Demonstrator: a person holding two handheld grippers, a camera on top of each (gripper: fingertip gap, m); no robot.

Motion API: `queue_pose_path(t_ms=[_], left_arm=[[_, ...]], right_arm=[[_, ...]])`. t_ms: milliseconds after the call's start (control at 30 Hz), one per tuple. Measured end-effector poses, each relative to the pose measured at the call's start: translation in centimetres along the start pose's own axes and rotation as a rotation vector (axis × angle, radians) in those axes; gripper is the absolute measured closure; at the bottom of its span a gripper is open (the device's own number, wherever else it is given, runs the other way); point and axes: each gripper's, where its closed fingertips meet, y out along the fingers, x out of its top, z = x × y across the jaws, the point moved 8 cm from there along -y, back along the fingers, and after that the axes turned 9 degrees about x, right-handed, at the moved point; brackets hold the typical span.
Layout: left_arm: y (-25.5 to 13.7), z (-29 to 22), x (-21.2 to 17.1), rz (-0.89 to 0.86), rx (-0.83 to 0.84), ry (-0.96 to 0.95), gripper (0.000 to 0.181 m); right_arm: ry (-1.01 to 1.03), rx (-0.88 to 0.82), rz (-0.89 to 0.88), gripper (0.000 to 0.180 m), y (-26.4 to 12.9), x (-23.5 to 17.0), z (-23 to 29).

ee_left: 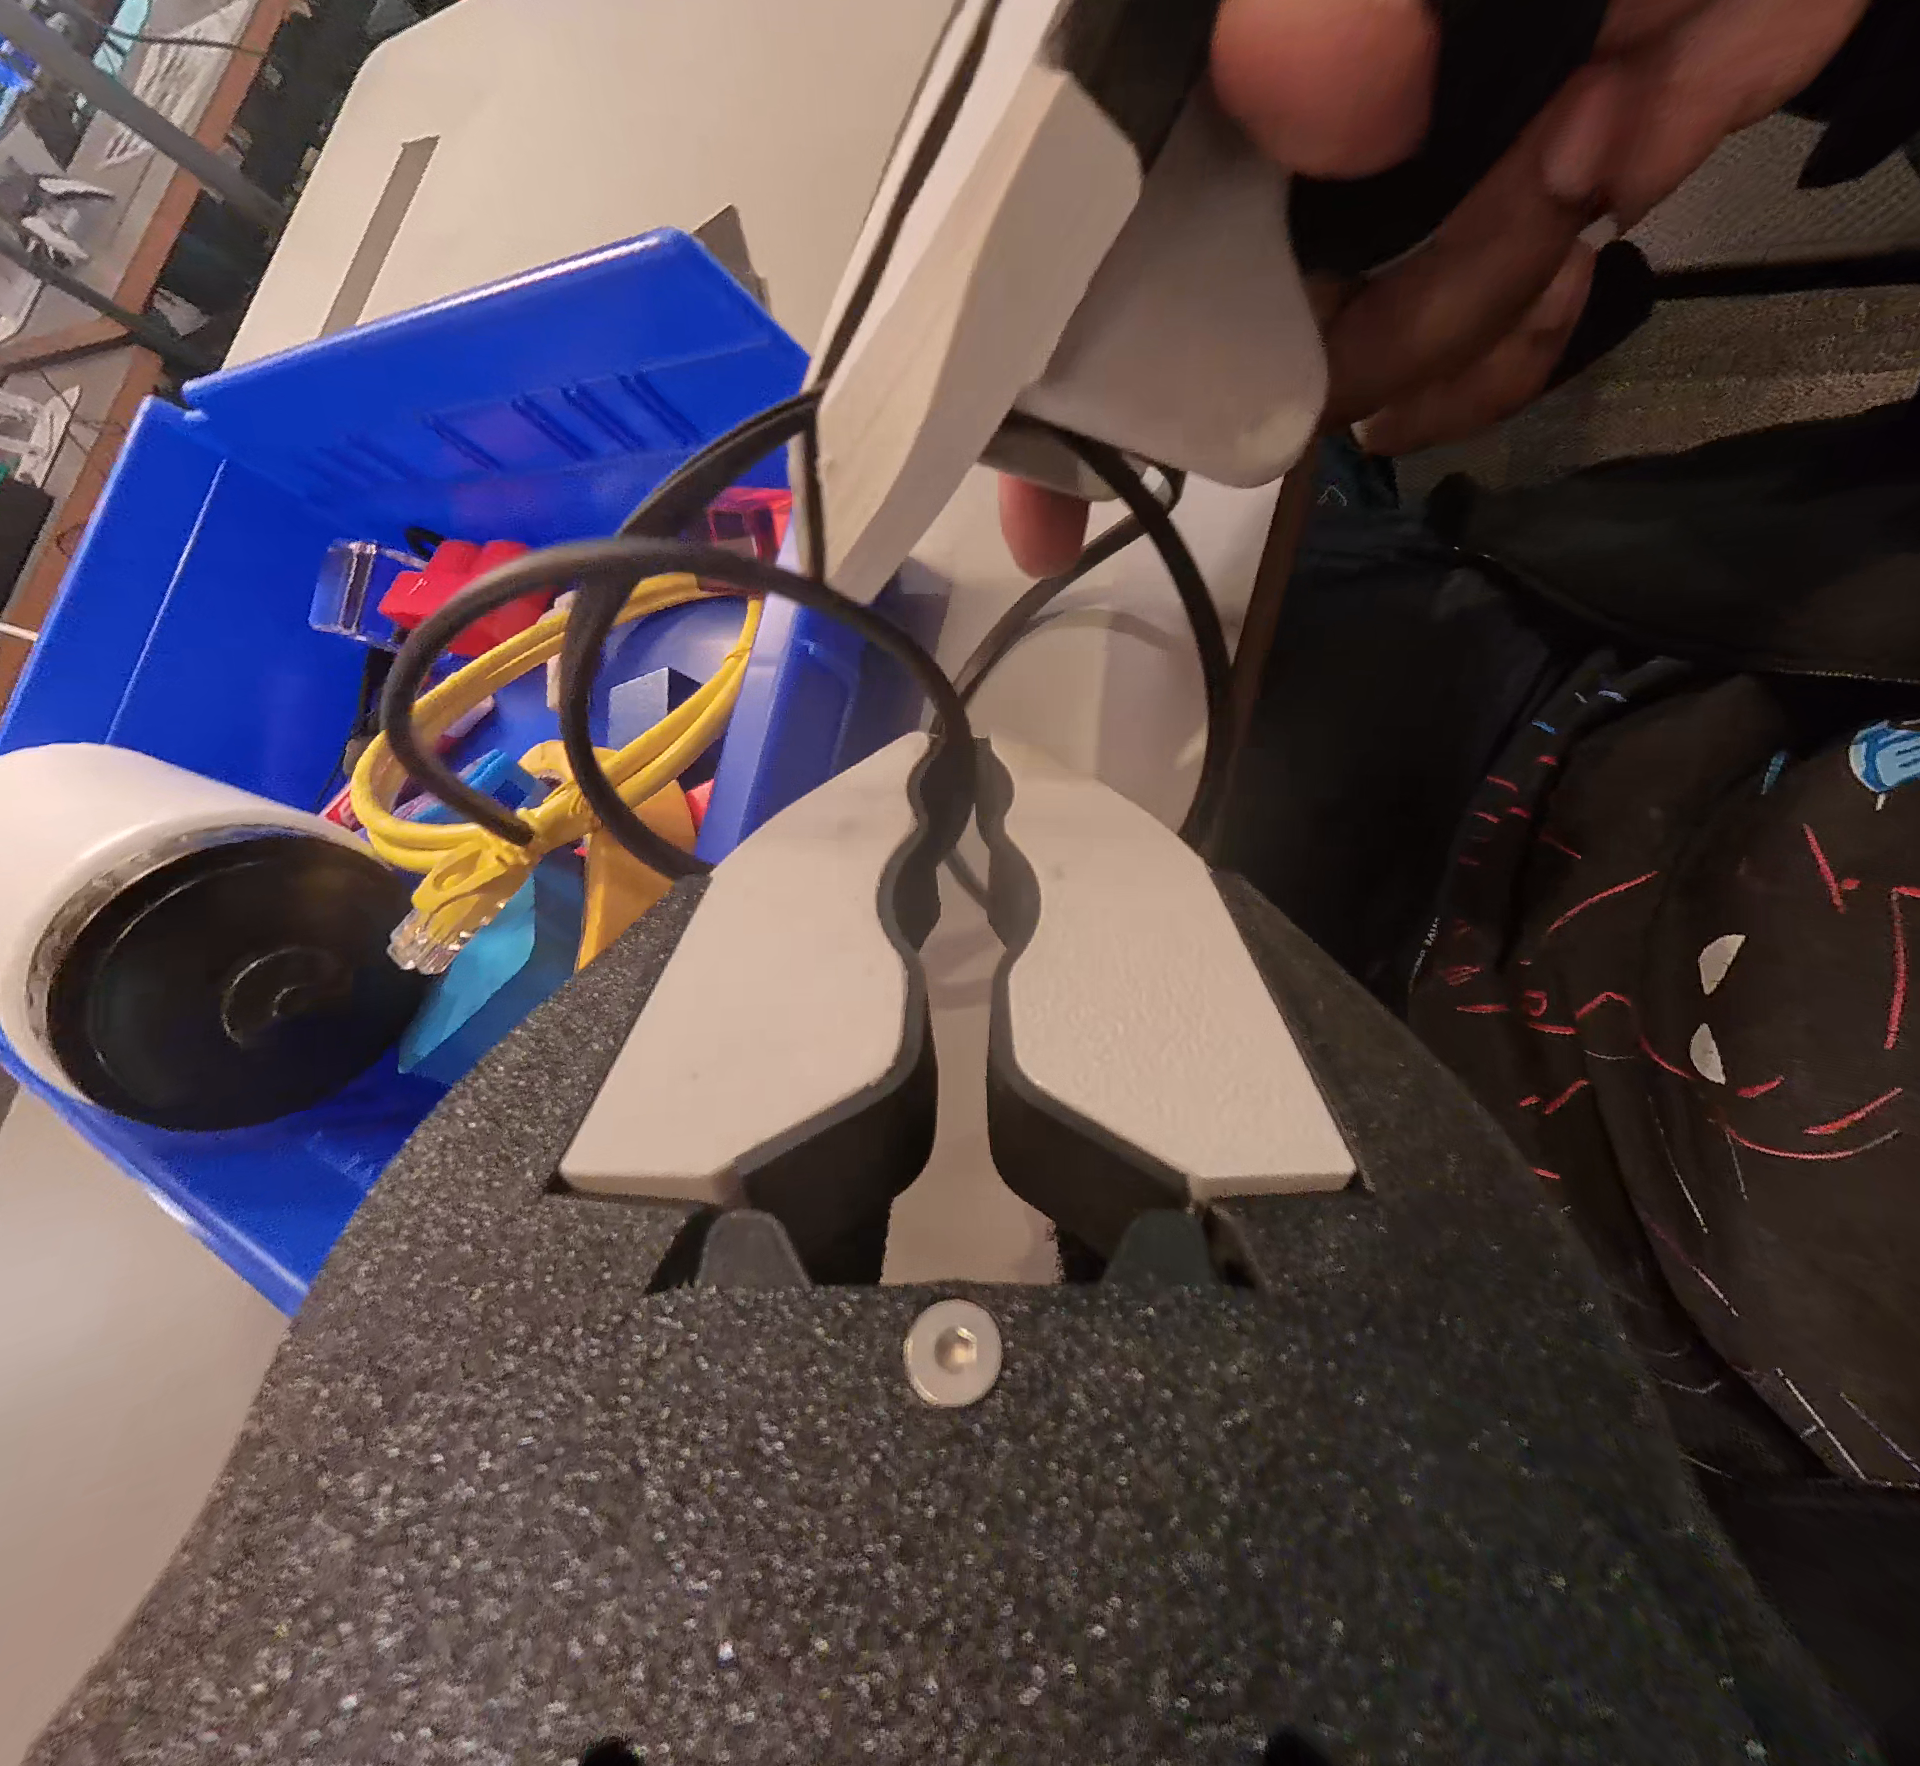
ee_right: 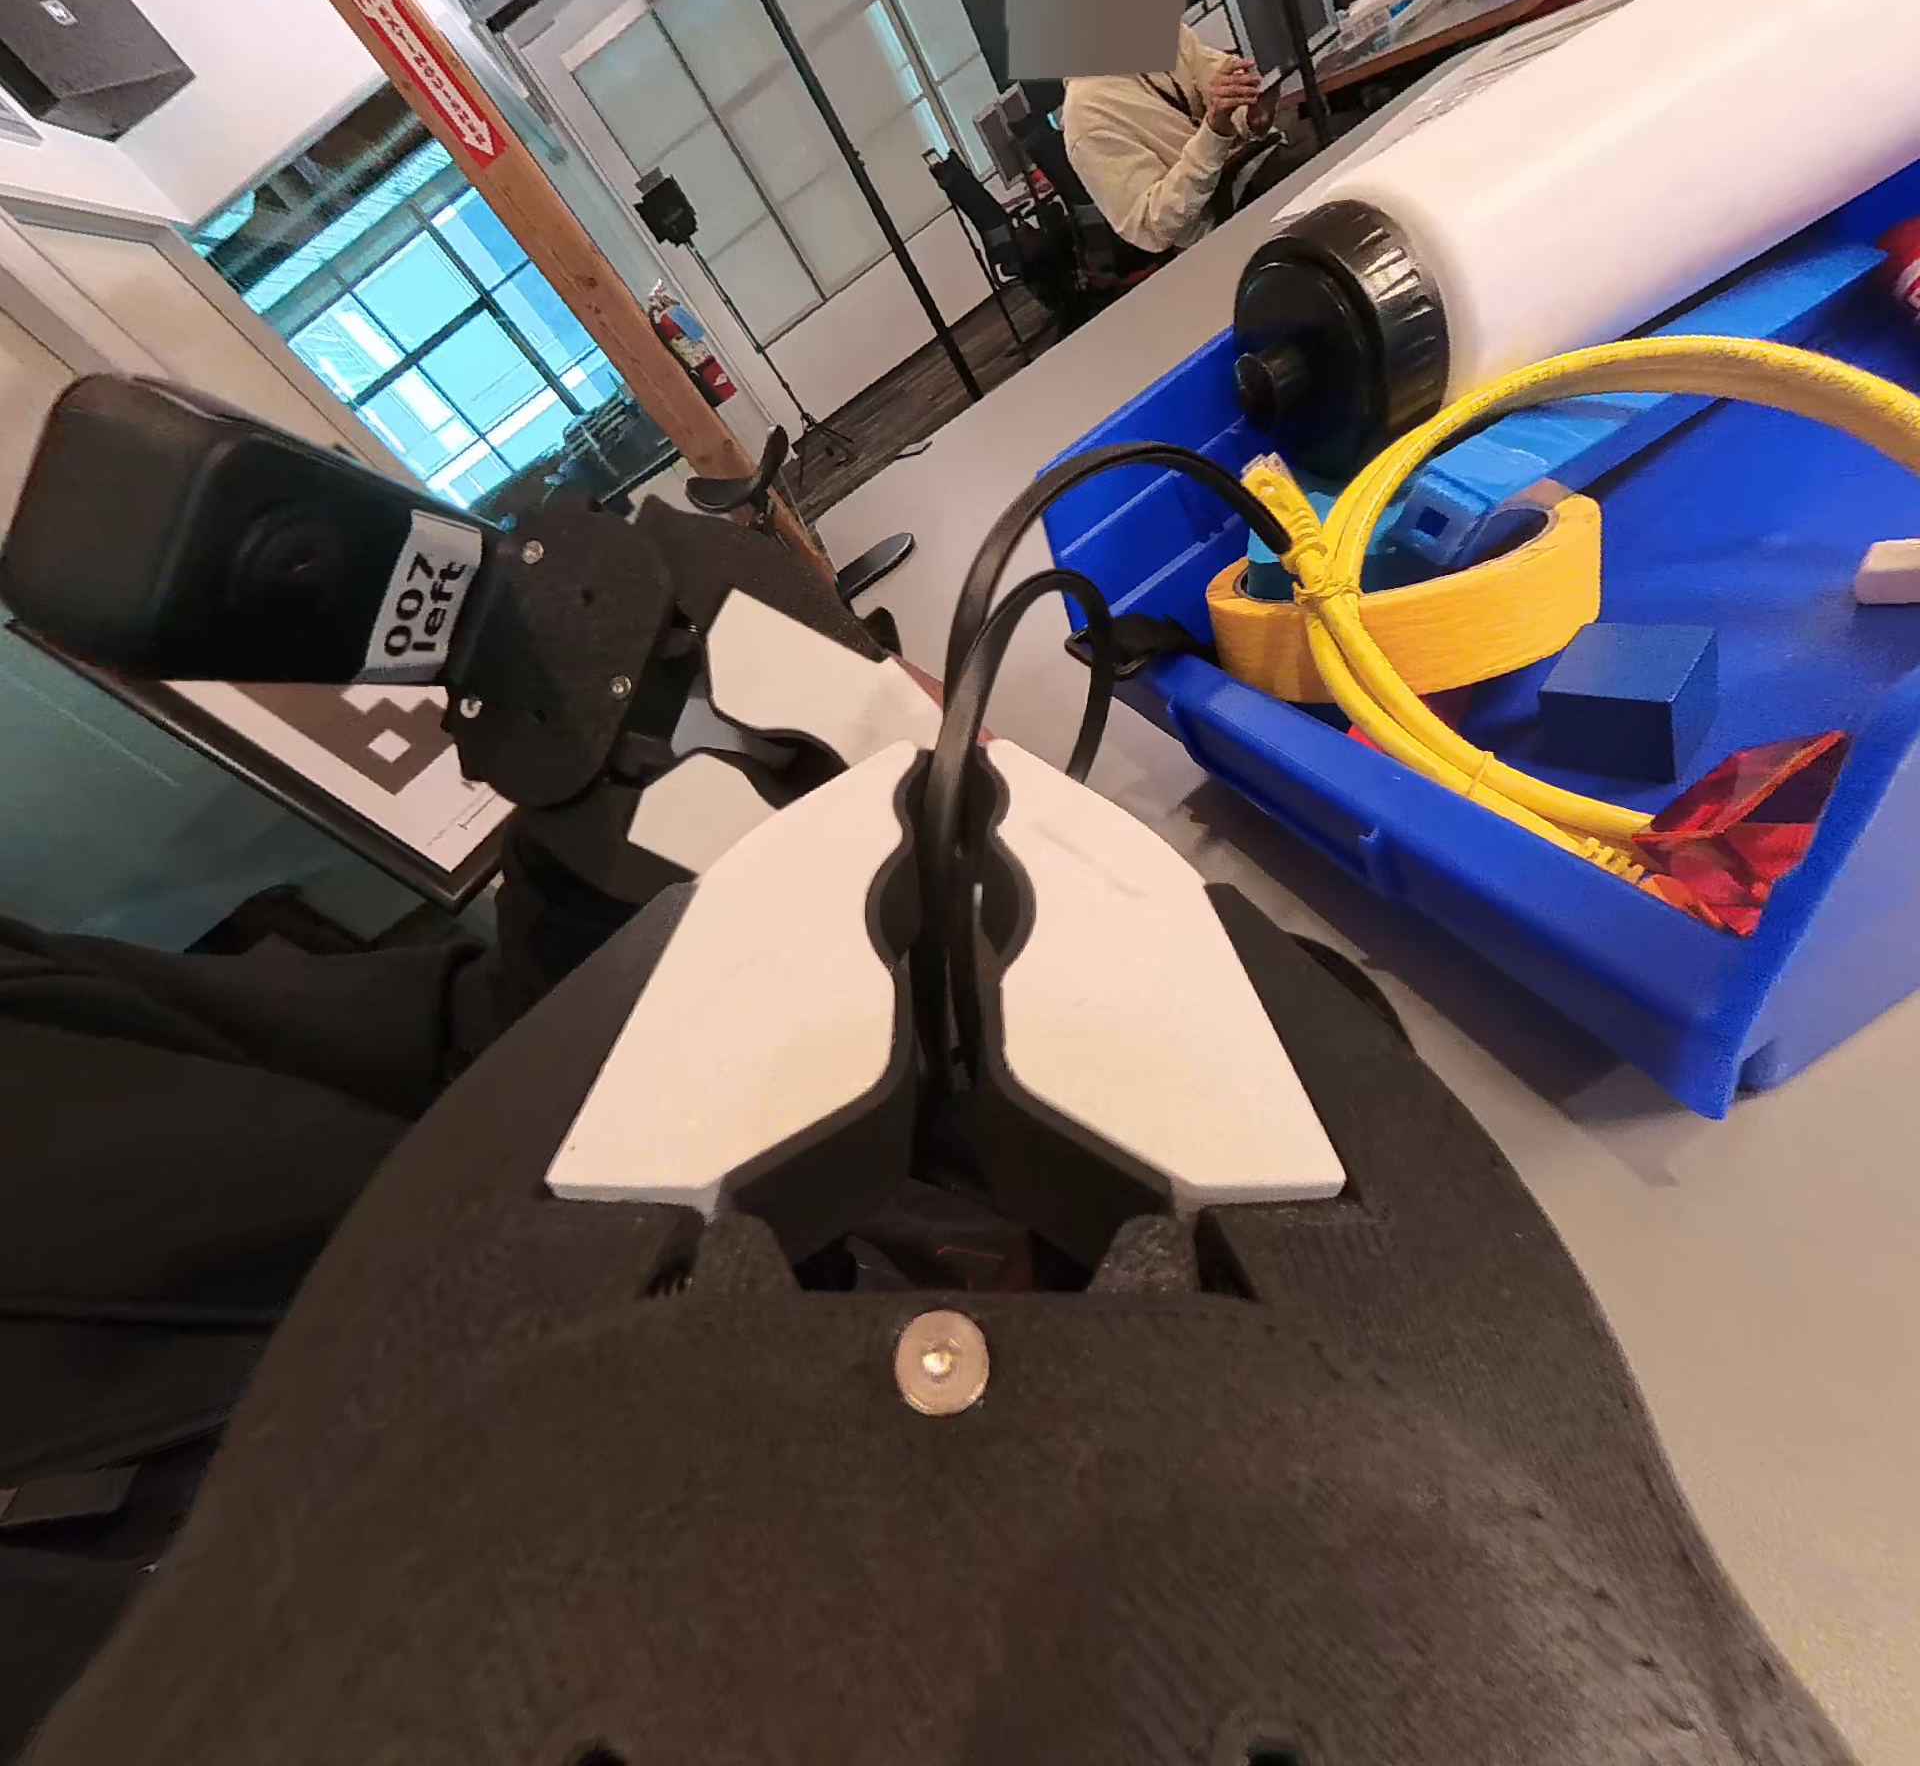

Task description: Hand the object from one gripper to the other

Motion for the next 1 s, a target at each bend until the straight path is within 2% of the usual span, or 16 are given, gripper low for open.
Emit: queue_pose_path(t_ms=[400, 700, 833, 1000], left_arm=[[0.4, -0.4, 0.1, -0.001, -0.005, 0.026, 0.176], [1.3, 0.3, -0.1, 0.02, 0.024, -0.091, 0.176], [0.7, -0.4, 0.4, -0.051, -0.045, -0.044, 0.176], [0.6, -0.7, 0.4, -0.049, -0.058, -0.013, 0.176]], right_arm=[[-0.029, -0.023, 0.032, 0.169, 0.2, -0.2, 0.2], [-0.05, -0.039, 0.047, 0.158, 0.2, -0.2, 0.2], [-0.062, -0.093, 0.07, 0.154, 0.3, -0.4, -0.2], [-0.066, -0.089, 0.083, 0.171, 0.6, -0.6, 0.0]])
